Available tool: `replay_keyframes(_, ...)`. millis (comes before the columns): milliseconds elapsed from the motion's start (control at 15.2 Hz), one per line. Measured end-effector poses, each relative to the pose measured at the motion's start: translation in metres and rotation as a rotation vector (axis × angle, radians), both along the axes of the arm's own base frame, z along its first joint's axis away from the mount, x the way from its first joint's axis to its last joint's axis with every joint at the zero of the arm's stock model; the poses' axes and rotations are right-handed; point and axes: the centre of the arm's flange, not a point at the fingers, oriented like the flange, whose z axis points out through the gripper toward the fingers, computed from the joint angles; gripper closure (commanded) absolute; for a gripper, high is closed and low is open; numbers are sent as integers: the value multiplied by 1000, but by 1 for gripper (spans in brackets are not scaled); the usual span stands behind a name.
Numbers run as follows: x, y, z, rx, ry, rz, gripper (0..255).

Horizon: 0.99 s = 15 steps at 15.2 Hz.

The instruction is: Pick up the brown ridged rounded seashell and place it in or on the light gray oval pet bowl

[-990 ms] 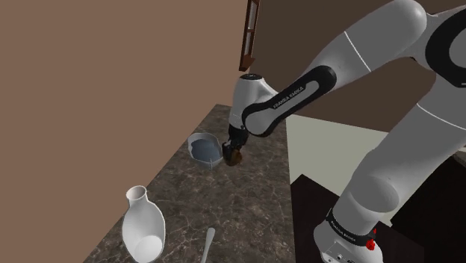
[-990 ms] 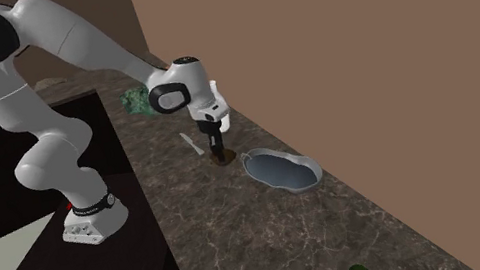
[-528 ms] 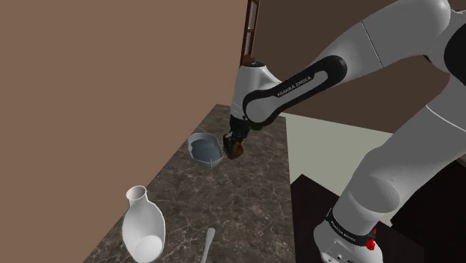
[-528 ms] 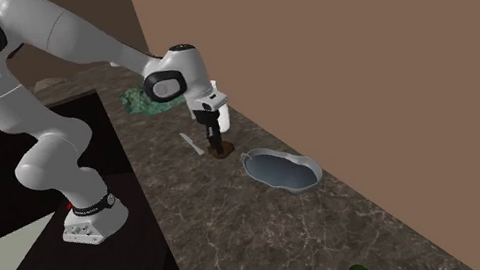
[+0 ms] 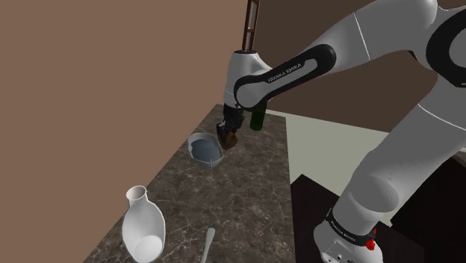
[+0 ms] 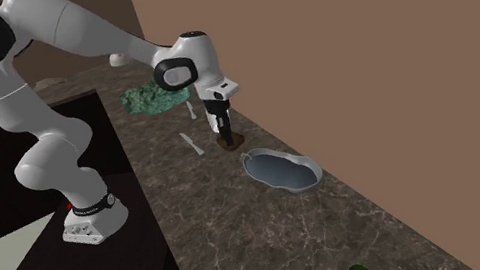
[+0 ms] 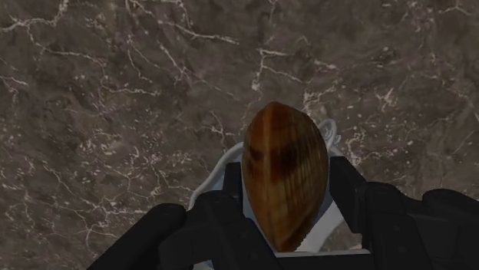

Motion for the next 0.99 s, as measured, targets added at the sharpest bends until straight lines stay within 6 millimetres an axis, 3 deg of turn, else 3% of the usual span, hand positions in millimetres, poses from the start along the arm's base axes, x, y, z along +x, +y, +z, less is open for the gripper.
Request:
replay_keyframes(660, 133, -8, 0, 0, 1, 1, 255)
replay_keyframes(990, 147, -8, -21, 0, 1, 0, 255)
